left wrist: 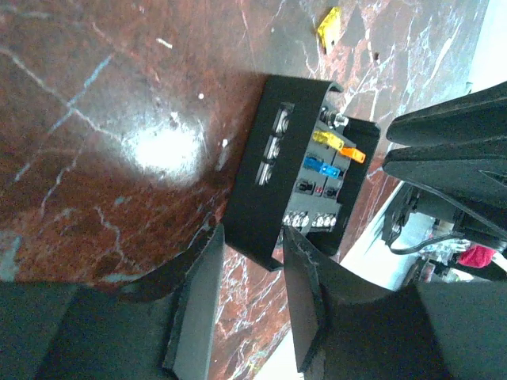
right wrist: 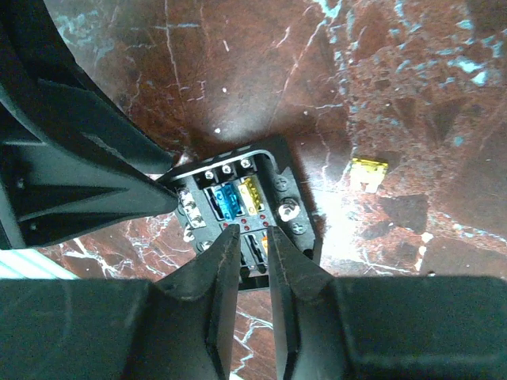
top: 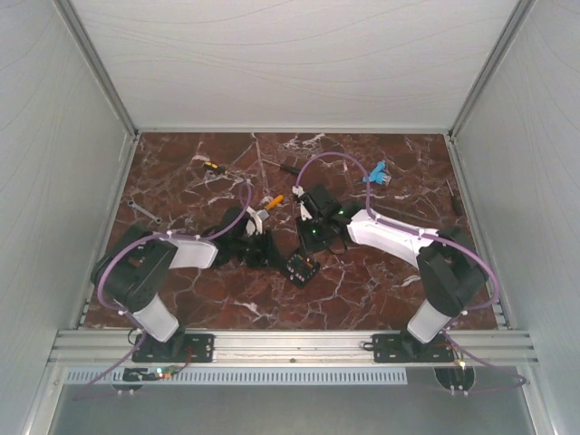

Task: Snap on the fuse box
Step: Adjust the fuse box base at the center of the board, then adjust the fuse in the fuse box base.

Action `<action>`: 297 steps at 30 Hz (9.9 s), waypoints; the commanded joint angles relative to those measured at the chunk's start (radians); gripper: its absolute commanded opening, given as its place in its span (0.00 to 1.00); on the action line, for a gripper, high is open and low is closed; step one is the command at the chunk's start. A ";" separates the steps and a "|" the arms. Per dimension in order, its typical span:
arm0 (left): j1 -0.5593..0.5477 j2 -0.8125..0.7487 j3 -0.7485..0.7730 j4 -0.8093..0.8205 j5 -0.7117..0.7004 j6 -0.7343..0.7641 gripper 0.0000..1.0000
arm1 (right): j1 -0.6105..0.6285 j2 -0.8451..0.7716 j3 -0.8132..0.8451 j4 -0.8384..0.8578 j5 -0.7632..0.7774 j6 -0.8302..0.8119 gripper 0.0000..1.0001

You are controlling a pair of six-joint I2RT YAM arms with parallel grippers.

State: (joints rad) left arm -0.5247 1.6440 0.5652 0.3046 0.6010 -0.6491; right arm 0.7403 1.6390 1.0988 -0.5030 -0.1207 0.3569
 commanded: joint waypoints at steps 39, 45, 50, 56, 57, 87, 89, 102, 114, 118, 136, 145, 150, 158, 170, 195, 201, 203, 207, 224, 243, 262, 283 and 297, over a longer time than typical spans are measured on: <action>-0.027 0.002 0.065 -0.045 -0.022 0.043 0.32 | 0.060 0.101 0.043 -0.010 0.027 0.024 0.05; -0.028 0.002 0.059 -0.048 -0.035 0.040 0.28 | 0.060 0.108 0.018 -0.043 0.045 0.016 0.01; -0.028 -0.003 0.051 -0.046 -0.044 0.039 0.26 | 0.052 0.118 -0.014 -0.056 0.066 0.017 0.00; -0.028 -0.006 0.044 -0.048 -0.054 0.038 0.26 | 0.052 0.134 -0.030 -0.094 0.110 0.009 0.00; -0.027 -0.008 0.045 -0.051 -0.054 0.039 0.25 | 0.051 0.133 -0.033 -0.105 0.121 0.009 0.00; -0.018 -0.005 0.029 -0.026 -0.028 0.043 0.25 | 0.031 0.242 -0.069 -0.221 0.266 -0.027 0.00; -0.017 -0.006 0.027 -0.023 -0.026 0.044 0.25 | 0.027 0.249 -0.072 -0.231 0.285 -0.020 0.00; -0.016 -0.036 0.000 0.042 0.006 0.030 0.30 | 0.125 0.182 0.029 -0.236 0.262 -0.080 0.00; 0.019 -0.148 -0.077 0.087 0.022 0.003 0.41 | 0.207 0.100 0.219 -0.217 0.195 -0.156 0.12; 0.034 -0.169 -0.106 0.104 0.028 -0.006 0.42 | 0.208 0.092 0.208 -0.191 0.159 -0.181 0.16; 0.040 -0.064 -0.126 0.224 0.083 -0.068 0.42 | 0.180 0.167 0.208 -0.157 0.201 -0.177 0.17; 0.039 -0.023 -0.119 0.231 0.085 -0.068 0.39 | 0.176 0.189 0.207 -0.173 0.206 -0.167 0.08; 0.037 -0.017 -0.113 0.217 0.077 -0.062 0.37 | 0.175 0.193 0.196 -0.212 0.210 -0.157 0.00; 0.036 -0.004 -0.104 0.179 0.050 -0.050 0.34 | 0.175 0.215 0.144 -0.281 0.228 -0.141 0.00; 0.035 -0.009 -0.104 0.161 0.034 -0.043 0.33 | 0.141 0.311 0.047 -0.354 0.264 -0.121 0.00; 0.025 -0.029 -0.104 0.174 0.042 -0.046 0.32 | 0.199 0.067 0.218 -0.189 0.188 -0.074 0.19; 0.023 -0.032 -0.105 0.174 0.040 -0.045 0.33 | 0.161 0.081 0.178 -0.185 0.172 -0.036 0.17; 0.023 -0.032 -0.104 0.172 0.039 -0.045 0.33 | 0.155 0.090 0.168 -0.180 0.160 -0.028 0.17; 0.023 -0.031 -0.103 0.171 0.038 -0.046 0.33 | 0.144 0.111 0.152 -0.169 0.146 -0.018 0.13; 0.023 -0.026 -0.100 0.169 0.038 -0.044 0.33 | 0.137 0.150 0.140 -0.153 0.110 -0.019 0.05; 0.023 -0.024 -0.098 0.161 0.033 -0.040 0.32 | 0.136 0.261 0.068 -0.277 0.222 -0.027 0.00; 0.023 -0.027 -0.091 0.152 0.033 -0.035 0.33 | 0.229 0.148 0.157 -0.261 0.269 -0.107 0.00; 0.022 -0.028 -0.091 0.166 0.042 -0.044 0.33 | 0.167 0.146 0.182 -0.140 0.204 -0.087 0.09; 0.020 -0.023 -0.090 0.168 0.042 -0.044 0.33 | 0.159 0.217 0.159 -0.186 0.181 -0.084 0.01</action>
State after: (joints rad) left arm -0.4995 1.6238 0.4503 0.4625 0.6624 -0.7086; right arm 0.8997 1.8103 1.2659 -0.6533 0.0738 0.2600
